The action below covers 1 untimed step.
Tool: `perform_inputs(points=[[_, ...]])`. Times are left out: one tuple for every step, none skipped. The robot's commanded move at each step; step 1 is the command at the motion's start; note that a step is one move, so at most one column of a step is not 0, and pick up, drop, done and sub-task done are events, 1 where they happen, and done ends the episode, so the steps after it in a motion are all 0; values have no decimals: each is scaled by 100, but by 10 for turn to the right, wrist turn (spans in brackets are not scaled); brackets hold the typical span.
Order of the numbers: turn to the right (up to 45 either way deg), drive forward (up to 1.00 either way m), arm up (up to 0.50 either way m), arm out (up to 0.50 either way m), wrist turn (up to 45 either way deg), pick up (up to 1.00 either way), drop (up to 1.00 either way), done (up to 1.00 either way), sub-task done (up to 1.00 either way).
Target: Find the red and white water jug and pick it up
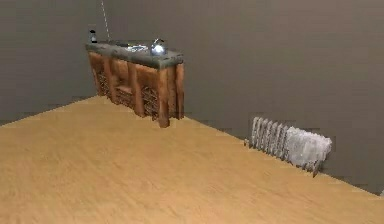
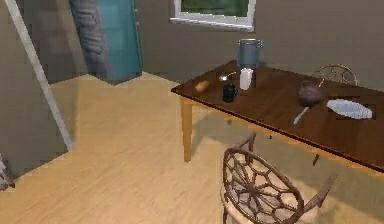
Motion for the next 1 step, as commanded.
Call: perform_inputs(points=[[0,45,0,0,0,0,0,0,0]])
